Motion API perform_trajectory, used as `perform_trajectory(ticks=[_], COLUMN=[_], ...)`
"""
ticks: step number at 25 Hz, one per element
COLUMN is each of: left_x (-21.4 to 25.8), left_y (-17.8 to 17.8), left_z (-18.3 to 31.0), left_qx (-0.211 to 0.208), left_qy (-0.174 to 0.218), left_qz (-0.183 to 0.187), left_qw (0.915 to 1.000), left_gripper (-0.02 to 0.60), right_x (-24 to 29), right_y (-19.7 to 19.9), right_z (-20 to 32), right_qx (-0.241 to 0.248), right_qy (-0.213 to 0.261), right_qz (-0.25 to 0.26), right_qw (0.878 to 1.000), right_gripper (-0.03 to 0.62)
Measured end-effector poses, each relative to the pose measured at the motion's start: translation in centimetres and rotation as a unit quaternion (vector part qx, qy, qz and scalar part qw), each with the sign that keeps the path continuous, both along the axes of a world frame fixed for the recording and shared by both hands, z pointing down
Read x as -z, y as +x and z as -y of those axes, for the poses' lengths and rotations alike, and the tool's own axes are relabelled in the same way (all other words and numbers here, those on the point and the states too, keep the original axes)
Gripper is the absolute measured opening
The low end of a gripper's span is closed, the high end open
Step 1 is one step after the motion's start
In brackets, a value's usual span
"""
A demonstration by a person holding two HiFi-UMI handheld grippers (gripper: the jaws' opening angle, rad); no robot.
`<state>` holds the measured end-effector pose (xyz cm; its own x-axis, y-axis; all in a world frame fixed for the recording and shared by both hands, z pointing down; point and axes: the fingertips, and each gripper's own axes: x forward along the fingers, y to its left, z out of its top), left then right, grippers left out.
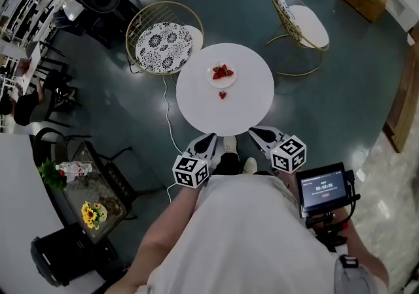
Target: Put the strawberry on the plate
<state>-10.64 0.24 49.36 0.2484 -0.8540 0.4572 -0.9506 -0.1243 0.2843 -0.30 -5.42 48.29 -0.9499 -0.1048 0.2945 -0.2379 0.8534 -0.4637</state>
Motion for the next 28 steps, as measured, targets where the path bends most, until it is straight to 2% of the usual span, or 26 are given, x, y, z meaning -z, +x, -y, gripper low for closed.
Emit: perform_trajectory(ticks=[12,16,24,28], left_x=[-1.4,-3.3,-5.6,-8.7], left_y=[-1.4,-3.0,-4.8,-7.4], left_z=[3.4,6.3,9.6,12.9], left_qx=[-0.032,-0.041,-0.065,-0.072], left_qy=[-0.017,-0.029,-0.051,-0.063], left_qz=[0.005,0.008,0.003,-0.006], left_qw=[0.9993,0.9987,0.9966,0.9954], left_gripper=[0.008,0.008,0.008,0.008], right_x=[-0.3,-1.7,-3.5,-6.4], right_y=[-0.8,-2.5,-5.1,-8.4], right_z=[3.5,6.4,9.1,12.1], right_qx=[-0.028,-0.033,-0.035,-0.035], right_qy=[-0.002,-0.006,-0.020,-0.031], right_qz=[-0.013,-0.018,-0.030,-0.039], right_qw=[1.000,0.999,0.999,0.998], right_gripper=[0.006,0.006,0.006,0.006])
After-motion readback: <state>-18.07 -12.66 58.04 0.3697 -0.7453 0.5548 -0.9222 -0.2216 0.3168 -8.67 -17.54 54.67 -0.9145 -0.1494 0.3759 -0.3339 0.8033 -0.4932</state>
